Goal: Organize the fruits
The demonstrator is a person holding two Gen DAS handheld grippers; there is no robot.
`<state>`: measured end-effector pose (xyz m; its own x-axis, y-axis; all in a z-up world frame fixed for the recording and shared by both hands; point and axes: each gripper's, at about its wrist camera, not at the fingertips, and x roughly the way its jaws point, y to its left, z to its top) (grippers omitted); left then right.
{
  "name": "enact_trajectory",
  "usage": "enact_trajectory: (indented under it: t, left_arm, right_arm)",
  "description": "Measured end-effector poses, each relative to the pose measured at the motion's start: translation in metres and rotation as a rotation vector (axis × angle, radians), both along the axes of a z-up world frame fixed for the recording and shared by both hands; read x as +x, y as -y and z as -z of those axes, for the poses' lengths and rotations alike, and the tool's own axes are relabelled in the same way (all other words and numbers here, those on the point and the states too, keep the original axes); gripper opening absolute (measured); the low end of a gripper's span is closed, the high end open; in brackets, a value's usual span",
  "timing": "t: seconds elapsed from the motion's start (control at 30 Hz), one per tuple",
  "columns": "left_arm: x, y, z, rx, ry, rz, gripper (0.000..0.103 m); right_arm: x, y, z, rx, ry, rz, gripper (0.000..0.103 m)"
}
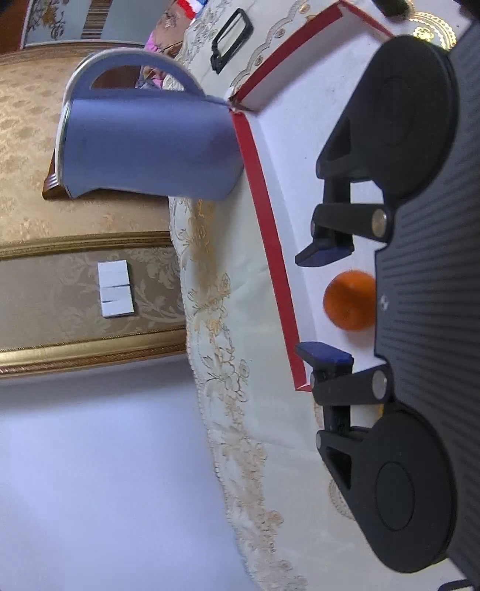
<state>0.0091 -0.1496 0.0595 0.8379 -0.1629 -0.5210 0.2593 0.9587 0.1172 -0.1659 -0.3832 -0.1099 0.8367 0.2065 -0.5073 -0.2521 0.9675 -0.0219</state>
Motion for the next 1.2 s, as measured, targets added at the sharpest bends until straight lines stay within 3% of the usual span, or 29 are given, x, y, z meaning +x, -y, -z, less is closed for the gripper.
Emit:
enact_trajectory:
  t: [0.23, 0.27, 0.3, 0.37, 0.53, 0.6, 0.67, 1.17, 1.2]
  left_arm:
    - [-0.009, -0.01, 0.008, -0.029, -0.01, 0.015, 0.043]
    - [-0.013, -0.014, 0.009, -0.039, -0.001, 0.011, 0.055]
    - [-0.019, -0.018, 0.009, -0.055, 0.025, -0.001, 0.075]
    - [-0.031, -0.027, 0.009, -0.087, 0.1, -0.035, 0.088]
    - [-0.057, -0.041, 0.018, -0.108, 0.291, -0.124, 0.088]
    - [-0.059, -0.045, 0.018, -0.111, 0.302, -0.128, 0.09]
    - [-0.063, -0.051, 0.018, -0.163, 0.321, -0.126, 0.103]
    - [-0.07, -0.053, 0.021, -0.173, 0.32, -0.1, 0.103]
    - [-0.07, -0.053, 0.021, -0.175, 0.318, -0.102, 0.103]
  right_arm:
    - [0.0, 0.0, 0.0, 0.001, 0.0, 0.001, 0.035]
    - [0.0, 0.0, 0.0, 0.001, 0.0, 0.001, 0.035]
    - [0.0, 0.0, 0.0, 0.0, 0.0, 0.001, 0.035]
    - [0.0, 0.0, 0.0, -0.002, 0.001, 0.0, 0.035]
    - [0.0, 0.0, 0.0, -0.004, 0.002, 0.001, 0.035]
    - [-0.001, -0.001, 0.001, -0.009, 0.004, 0.002, 0.035]
    - [-0.001, -0.002, 0.001, -0.015, 0.006, 0.003, 0.035]
    - [-0.005, -0.011, 0.0, -0.077, 0.034, 0.051, 0.042]
    - [-0.004, -0.009, 0.0, -0.057, 0.028, 0.056, 0.032]
